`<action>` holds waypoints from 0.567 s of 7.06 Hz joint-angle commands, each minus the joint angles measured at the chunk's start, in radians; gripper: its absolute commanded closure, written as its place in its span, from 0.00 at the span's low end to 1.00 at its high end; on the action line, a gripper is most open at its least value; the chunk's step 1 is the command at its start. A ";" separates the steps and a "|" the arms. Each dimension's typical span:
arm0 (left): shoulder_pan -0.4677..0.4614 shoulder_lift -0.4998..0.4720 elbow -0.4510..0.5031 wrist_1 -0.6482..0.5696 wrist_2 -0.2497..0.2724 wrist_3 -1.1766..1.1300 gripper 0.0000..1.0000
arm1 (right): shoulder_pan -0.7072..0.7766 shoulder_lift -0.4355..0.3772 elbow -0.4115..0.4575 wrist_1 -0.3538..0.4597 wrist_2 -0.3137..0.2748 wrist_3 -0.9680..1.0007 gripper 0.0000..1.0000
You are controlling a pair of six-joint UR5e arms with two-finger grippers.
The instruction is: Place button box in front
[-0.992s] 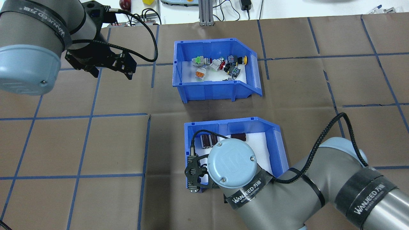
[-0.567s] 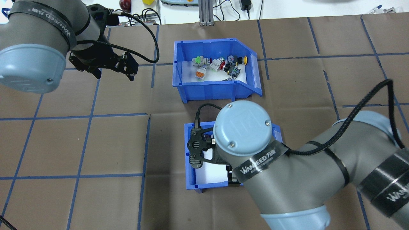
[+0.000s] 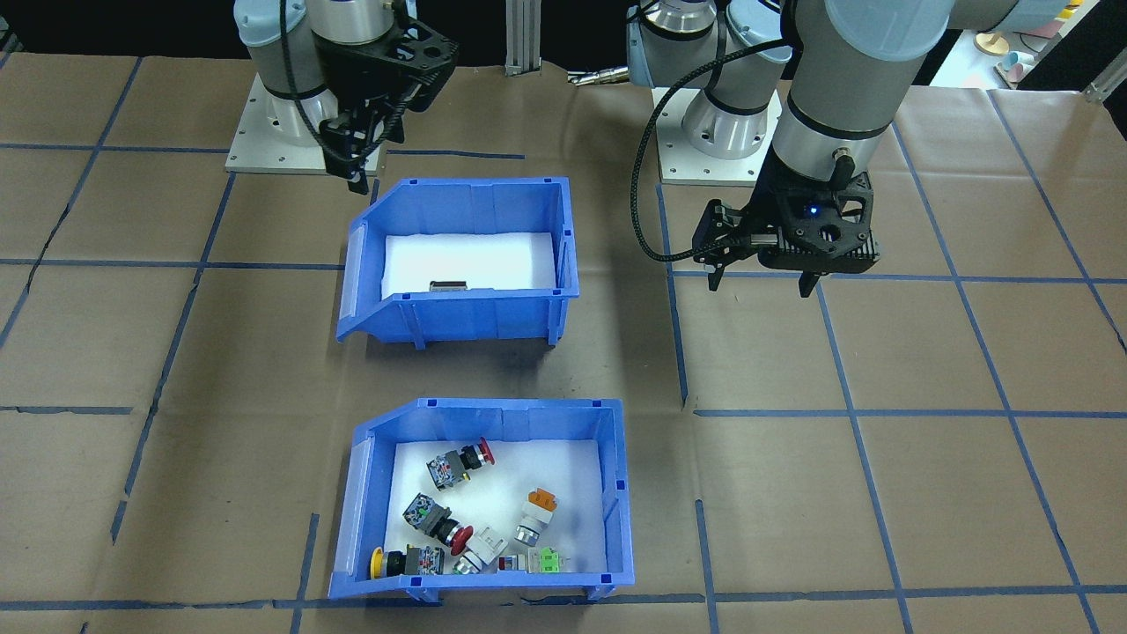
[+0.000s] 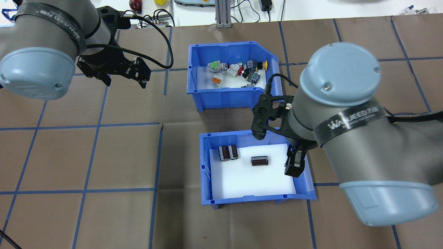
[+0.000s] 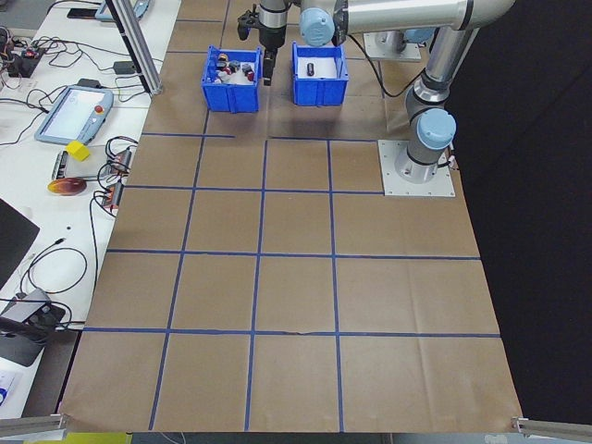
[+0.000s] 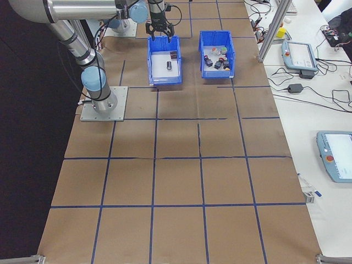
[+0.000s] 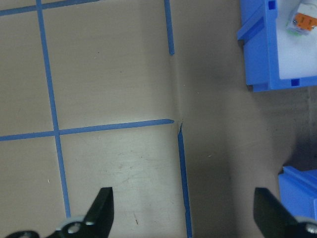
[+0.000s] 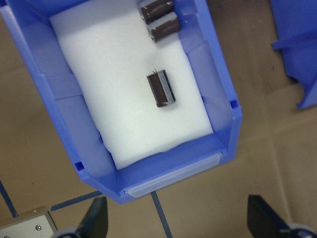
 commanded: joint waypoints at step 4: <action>0.000 -0.004 -0.002 0.002 -0.001 0.000 0.01 | -0.163 0.183 -0.258 0.036 -0.008 0.479 0.00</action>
